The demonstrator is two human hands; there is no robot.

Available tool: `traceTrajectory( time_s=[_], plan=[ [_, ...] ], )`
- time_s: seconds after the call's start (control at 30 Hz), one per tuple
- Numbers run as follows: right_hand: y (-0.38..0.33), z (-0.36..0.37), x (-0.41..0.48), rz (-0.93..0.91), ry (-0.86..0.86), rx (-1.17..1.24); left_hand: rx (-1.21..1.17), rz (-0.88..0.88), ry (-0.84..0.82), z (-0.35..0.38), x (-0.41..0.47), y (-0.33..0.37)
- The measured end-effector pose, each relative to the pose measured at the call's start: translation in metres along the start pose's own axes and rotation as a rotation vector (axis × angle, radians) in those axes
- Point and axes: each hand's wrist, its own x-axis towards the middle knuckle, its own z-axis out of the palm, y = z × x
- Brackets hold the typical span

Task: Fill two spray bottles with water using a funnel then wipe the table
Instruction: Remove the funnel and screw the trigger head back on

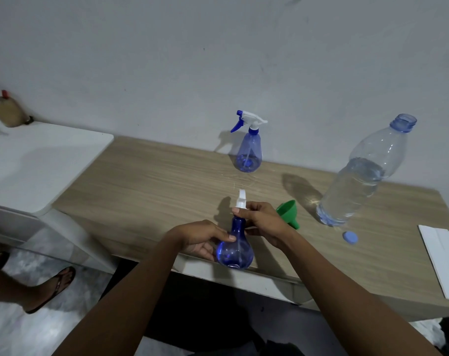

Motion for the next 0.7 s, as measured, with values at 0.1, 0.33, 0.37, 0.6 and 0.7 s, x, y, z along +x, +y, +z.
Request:
traceTrajectory(
  time_s=[0.1, 0.33, 0.37, 0.6, 0.7],
  plan=[
    [0.001, 0.001, 0.001, 0.002, 0.015, -0.01, 0.003, -0.012, -0.017, -0.001, 0.001, 0.0],
    [-0.007, -0.004, 0.005, -0.009, 0.03, 0.012, 0.02, -0.012, -0.025, -0.008, 0.002, 0.01],
    [-0.01, -0.006, 0.007, -0.018, 0.055, 0.019, 0.001, -0.009, -0.036, -0.01, 0.003, 0.012],
    [-0.036, -0.026, 0.021, -0.168, 0.145, 0.041, -0.149, 0.125, -0.055, -0.018, 0.018, 0.037],
    [-0.046, -0.039, 0.032, -0.261, 0.175, 0.055, -0.226, 0.2, 0.05, -0.016, 0.037, 0.053]
  ],
)
